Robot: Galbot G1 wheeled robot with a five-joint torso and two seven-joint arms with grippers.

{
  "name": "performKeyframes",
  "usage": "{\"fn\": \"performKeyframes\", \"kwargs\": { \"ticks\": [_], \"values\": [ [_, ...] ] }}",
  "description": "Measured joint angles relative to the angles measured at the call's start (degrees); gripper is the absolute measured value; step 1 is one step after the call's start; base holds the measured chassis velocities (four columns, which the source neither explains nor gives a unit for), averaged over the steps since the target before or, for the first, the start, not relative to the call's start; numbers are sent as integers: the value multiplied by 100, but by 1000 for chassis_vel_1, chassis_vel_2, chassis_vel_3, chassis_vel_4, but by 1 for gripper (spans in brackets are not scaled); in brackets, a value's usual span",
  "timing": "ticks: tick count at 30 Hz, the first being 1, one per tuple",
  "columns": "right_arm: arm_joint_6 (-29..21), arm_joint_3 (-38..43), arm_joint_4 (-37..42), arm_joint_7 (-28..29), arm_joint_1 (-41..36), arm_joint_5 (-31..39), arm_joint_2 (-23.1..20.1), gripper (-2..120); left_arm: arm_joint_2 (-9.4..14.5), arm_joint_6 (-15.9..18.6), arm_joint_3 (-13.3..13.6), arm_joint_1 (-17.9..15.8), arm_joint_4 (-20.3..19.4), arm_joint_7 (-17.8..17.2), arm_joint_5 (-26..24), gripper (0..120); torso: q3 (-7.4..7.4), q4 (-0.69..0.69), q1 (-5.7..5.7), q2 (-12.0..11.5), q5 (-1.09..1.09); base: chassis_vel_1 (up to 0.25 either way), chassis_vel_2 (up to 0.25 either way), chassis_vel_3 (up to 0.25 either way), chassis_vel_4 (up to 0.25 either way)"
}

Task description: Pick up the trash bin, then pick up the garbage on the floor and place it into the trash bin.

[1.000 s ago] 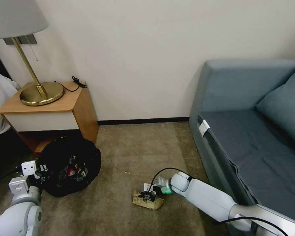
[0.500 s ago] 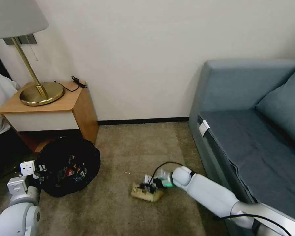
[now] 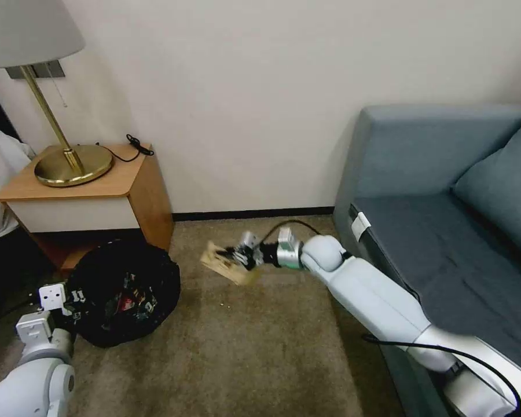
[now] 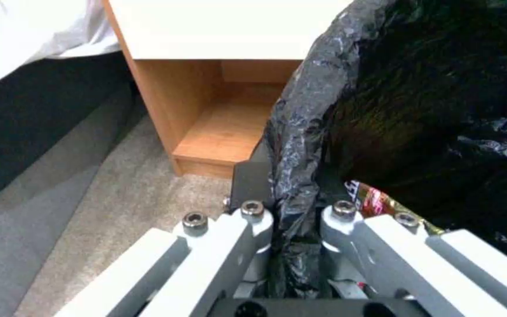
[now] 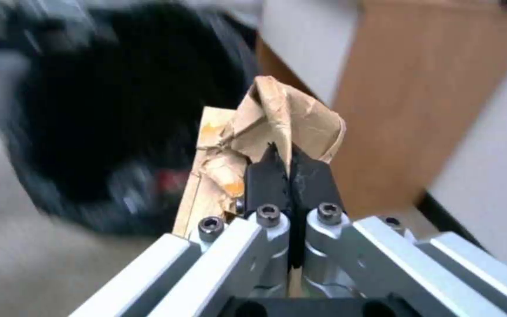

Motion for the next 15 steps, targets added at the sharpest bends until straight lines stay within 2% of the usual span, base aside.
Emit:
{"fn": "performKeyframes", "kwargs": {
  "ticks": [4, 9, 12, 15],
  "values": [
    [-169, -151, 296, 72, 67, 334, 204, 0, -94, -35, 71, -11, -13, 24, 68, 4, 0, 0, 0, 0, 0, 0, 0, 0, 0],
    [-198, -325, 262, 207, 109, 496, 516, 0, -152, -111, 121, -12, -40, 90, 72, 4, 0, 0, 0, 0, 0, 0, 0, 0, 0],
    [-175, -402, 127, 318, 126, 520, 699, 0, -181, -126, 134, -12, -60, 114, 73, 4, 0, 1, 0, 0, 0, 0, 0, 0, 0],
    [-117, -478, -448, 537, 177, 516, 1178, 0, -222, -131, 149, -12, -93, 132, 87, 4, 0, 0, 0, 0, 0, 0, 0, 0, 0]
  ]
}}
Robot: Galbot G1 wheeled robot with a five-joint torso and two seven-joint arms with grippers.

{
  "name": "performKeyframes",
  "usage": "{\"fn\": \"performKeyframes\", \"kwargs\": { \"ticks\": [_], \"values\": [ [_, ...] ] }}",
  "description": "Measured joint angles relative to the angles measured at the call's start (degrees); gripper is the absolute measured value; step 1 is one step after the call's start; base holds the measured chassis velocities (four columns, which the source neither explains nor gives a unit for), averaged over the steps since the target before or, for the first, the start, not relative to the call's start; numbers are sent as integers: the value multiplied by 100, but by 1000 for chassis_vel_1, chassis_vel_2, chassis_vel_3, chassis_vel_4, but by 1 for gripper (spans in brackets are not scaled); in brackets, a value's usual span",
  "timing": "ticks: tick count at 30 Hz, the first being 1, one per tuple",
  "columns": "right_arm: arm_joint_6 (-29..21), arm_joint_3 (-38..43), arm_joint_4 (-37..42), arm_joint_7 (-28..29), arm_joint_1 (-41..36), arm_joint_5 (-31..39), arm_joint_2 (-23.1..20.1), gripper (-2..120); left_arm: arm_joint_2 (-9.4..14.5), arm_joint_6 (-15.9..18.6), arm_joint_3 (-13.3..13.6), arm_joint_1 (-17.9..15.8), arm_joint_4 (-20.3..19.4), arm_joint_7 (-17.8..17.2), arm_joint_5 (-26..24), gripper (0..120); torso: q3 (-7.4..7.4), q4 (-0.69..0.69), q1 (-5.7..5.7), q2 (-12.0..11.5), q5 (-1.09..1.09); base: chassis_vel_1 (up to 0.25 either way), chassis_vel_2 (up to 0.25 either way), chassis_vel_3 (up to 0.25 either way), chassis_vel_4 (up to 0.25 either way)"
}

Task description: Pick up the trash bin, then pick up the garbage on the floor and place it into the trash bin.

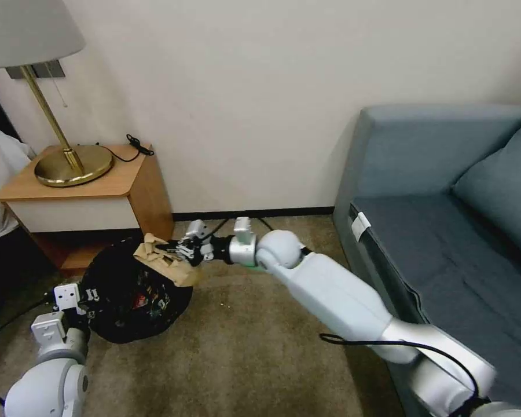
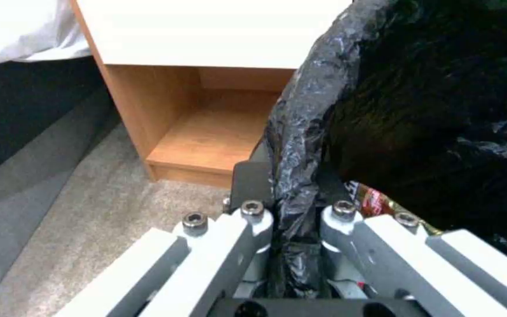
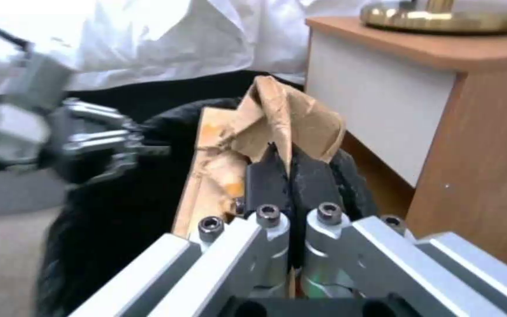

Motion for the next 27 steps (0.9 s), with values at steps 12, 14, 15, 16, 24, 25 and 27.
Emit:
{"fn": "performKeyframes", "kwargs": {
  "ticks": [12, 14, 15, 16, 24, 25, 27],
  "values": [
    [227, -399, -798, 731, -29, -233, 715, 11, -3, 0, -80, 13, -52, 17, -61, 4, 0, 1, 0, 0, 0, 0, 0, 0, 0],
    [245, -414, -796, 745, -41, -251, 716, 16, 6, 0, -87, 13, -50, 19, -73, 4, 0, 0, 0, 0, 0, 0, 0, 0, 0],
    [251, -426, -758, 771, -59, -258, 709, 22, 22, 0, -92, 9, -37, 20, -87, 4, 0, 0, 0, 0, 0, 0, 0, 0, 0],
    [252, -428, -717, 790, -69, -259, 697, 25, 29, 0, -94, 7, -27, 20, -90, 4, 0, 0, 0, 0, 0, 0, 0, 0, 0],
    [250, -439, -285, 808, -184, -326, 463, 56, 62, 0, -77, -20, 20, 21, -92, 4, 0, -1, 0, 0, 1, 0, 0, 0, 0],
    [250, -439, -285, 808, -184, -326, 463, 56, 62, 0, -77, -20, 20, 21, -92, 4, 0, -1, 0, 0, 1, 0, 0, 0, 0],
    [250, -481, -89, 806, -219, -353, 310, 66, 74, 0, -74, -21, 31, 21, -92, 4, 0, 0, 0, 0, 1, 0, 0, 0, 0]
  ]
}}
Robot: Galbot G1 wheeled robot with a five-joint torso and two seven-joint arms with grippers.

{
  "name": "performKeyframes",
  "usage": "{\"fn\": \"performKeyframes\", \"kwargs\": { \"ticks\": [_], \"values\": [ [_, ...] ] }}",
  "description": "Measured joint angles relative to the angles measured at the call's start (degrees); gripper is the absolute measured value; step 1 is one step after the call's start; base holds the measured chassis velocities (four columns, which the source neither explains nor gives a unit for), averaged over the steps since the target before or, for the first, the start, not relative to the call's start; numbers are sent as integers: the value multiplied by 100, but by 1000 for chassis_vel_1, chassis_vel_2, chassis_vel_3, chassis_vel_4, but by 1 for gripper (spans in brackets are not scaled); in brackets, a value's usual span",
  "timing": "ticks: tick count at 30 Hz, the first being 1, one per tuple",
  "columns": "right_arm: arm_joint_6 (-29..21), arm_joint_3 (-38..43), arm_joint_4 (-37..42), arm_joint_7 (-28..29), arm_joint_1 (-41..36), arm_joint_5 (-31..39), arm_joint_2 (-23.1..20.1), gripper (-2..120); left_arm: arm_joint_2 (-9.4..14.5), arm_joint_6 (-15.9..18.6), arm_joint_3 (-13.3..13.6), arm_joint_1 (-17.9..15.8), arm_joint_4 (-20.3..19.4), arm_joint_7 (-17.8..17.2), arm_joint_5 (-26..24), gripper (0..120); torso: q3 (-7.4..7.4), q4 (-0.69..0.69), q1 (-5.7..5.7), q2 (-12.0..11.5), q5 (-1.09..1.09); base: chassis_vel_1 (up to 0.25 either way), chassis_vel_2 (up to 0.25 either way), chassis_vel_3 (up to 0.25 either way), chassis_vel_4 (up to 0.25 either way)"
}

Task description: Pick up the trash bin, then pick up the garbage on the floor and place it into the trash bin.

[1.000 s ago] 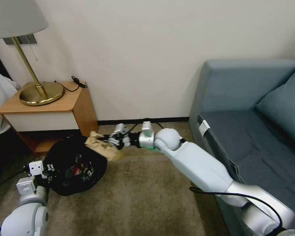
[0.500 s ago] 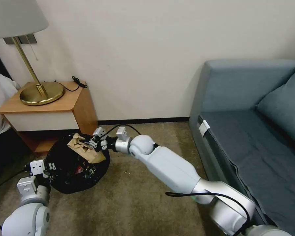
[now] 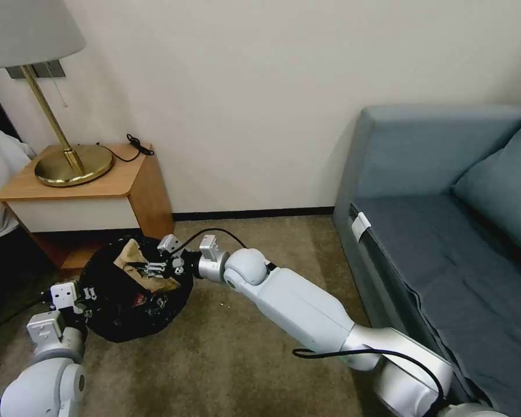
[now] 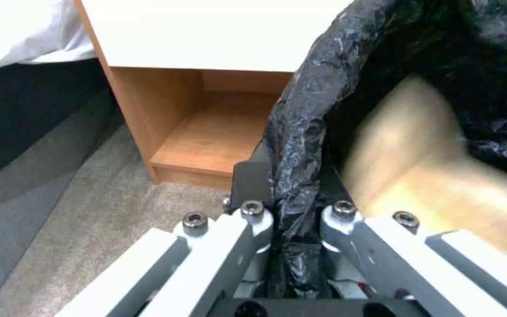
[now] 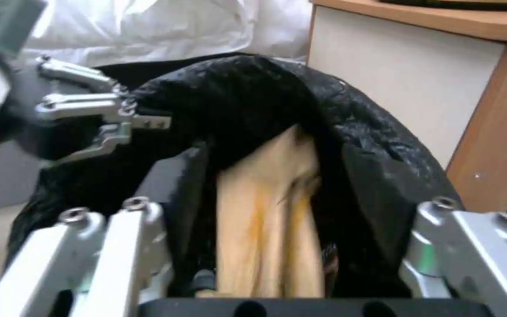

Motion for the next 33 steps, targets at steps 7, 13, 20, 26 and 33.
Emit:
{"fn": "performKeyframes", "kwargs": {
  "ticks": [7, 13, 20, 26, 33],
  "values": [
    [0, 135, 394, 25, -38, 9, -387, 88, 11, -2, -40, 22, 17, -13, -58, 4, 0, 0, 0, 0, 1, 0, 0, 0, 0],
    [64, 905, 576, 19, -237, -47, -929, 100, -91, 87, -231, 37, -37, -238, -587, 4, 0, -2, 0, 0, 2, 0, 0, 0, 0],
    [345, 1465, 209, -60, -444, -449, -1285, 100, -373, 445, -428, 115, -205, -740, -1552, 4, 0, -2, 0, 0, 2, 0, 0, 0, 0],
    [590, 2032, -169, -95, -618, -800, -1276, 100, -464, 546, -636, 241, -216, -1325, -2482, 4, 0, 1, 0, 0, 1, 0, 0, 0, 0],
    [617, 2372, -250, -104, -736, -839, -1250, 100, -380, 597, -843, 226, 82, -1787, -3406, 4, 0, 0, 0, 0, 0, 0, 0, 0, 0]
  ]
}}
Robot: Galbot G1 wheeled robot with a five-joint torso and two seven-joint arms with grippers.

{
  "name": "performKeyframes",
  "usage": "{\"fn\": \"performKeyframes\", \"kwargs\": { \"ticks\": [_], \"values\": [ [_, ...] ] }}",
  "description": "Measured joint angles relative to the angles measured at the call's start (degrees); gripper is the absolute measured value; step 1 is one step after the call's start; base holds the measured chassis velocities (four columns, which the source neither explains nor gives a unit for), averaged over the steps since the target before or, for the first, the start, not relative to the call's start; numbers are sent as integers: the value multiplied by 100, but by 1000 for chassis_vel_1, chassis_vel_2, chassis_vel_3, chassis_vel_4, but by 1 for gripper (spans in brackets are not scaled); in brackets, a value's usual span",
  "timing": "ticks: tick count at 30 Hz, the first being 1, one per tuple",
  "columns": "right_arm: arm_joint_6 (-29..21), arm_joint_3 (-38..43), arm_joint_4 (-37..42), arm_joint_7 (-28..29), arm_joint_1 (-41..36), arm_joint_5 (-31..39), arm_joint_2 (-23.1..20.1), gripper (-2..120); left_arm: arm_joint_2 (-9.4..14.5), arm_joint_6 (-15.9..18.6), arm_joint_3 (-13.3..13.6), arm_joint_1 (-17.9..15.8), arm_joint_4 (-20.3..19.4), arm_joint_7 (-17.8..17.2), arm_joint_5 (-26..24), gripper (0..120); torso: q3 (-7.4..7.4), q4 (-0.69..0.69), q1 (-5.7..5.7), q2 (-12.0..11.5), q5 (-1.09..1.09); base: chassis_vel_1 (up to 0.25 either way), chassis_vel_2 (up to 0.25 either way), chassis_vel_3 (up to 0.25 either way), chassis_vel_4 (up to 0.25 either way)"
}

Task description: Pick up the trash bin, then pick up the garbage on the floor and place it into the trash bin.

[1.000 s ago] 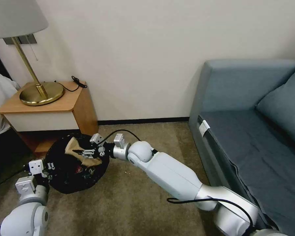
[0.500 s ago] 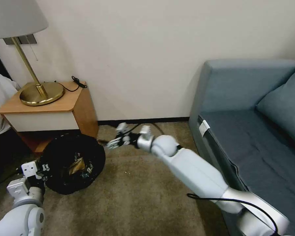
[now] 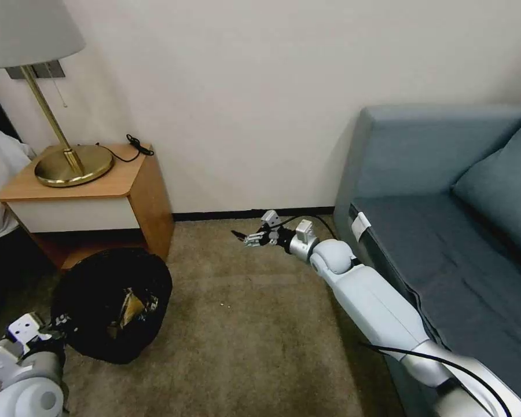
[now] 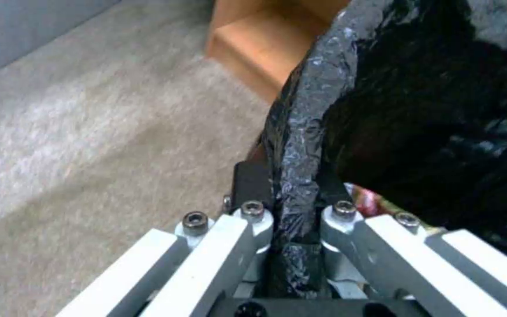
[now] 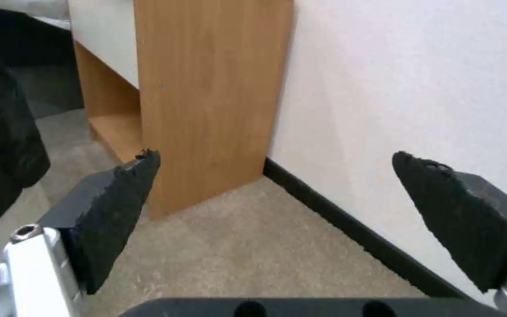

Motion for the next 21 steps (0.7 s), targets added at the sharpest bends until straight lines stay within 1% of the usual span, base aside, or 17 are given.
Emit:
{"fn": "performKeyframes", "kwargs": {
  "ticks": [2, 4, 5, 7, 8, 9, 10, 13, 14, 15, 16, 17, 19, 20, 21],
  "values": [
    [0, 19, 23, -2, -29, -10, 2, 100, 36, 22, -7, -4, 70, -29, -75, 4, 0, 1, 0, 0, 1, 0, 0, 0, 0],
    [-5, 59, 88, -2, -90, -34, 25, 100, 79, 161, 25, -20, 195, -64, -184, 6, 0, 1, 0, 0, 0, 0, 0, 0, 0],
    [-5, 59, 88, -2, -90, -34, 25, 100, 79, 161, 25, -20, 195, -64, -184, 6, 0, 1, 0, 0, 0, 0, 0, 0, 0],
    [-18, 106, 162, 3, -158, -56, 39, 100, 93, 227, 93, -37, 305, -107, -182, 18, 0, 0, 0, 0, 1, 0, 0, 0, 0],
    [-18, 106, 162, 3, -158, -56, 39, 100, 93, 227, 93, -37, 305, -107, -182, 18, 0, 0, 0, 0, 1, 0, 0, 0, 0],
    [-23, 123, 190, 4, -182, -60, 38, 100, 95, 240, 117, -41, 321, -118, -176, 23, 0, 1, 0, 0, 1, 0, 0, 0, 0],
    [-23, 123, 190, 4, -182, -60, 38, 100, 95, 240, 117, -41, 321, -118, -176, 23, 0, 1, 0, 0, 1, 0, 0, 0, 0],
    [-38, 202, 279, 6, -267, -80, 17, 100, 107, 295, 155, -43, 327, -175, -112, 39, 0, 0, 0, 0, 1, 0, 0, 0, 0],
    [-38, 202, 279, 6, -267, -80, 17, 100, 107, 295, 155, -43, 327, -175, -112, 39, 0, 0, 0, 0, 1, 0, 0, 0, 0],
    [-41, 228, 305, 6, -299, -84, 3, 100, 115, 295, 154, -40, 325, -174, 49, 42, 0, 0, 0, 0, 1, 0, 0, 0, 0],
    [-47, 261, 340, 7, -331, -88, -9, 100, 125, 258, 140, -24, 316, -147, 379, 49, 0, 0, 0, 0, 0, 0, 0, 0, 0],
    [-47, 261, 340, 7, -331, -88, -9, 100, 125, 258, 140, -24, 316, -147, 379, 49, 0, 0, 0, 0, 0, 0, 0, 0, 0],
    [-101, 343, 435, 86, -402, -55, -13, 100, 141, 104, 43, 6, 256, -69, 1253, 60, 0, 0, 0, 0, 0, 0, 0, 0, 0],
    [-101, 343, 435, 86, -402, -55, -13, 100, 141, 104, 43, 6, 256, -69, 1253, 60, 0, 0, 0, 0, 0, 0, 0, 0, 0],
    [-107, 351, 447, 121, -412, -41, -12, 100, 143, 78, 23, 13, 241, -58, 1370, 62, 0, 0, 0, 0, 0, 0, 0, 0, 0]
  ]
}}
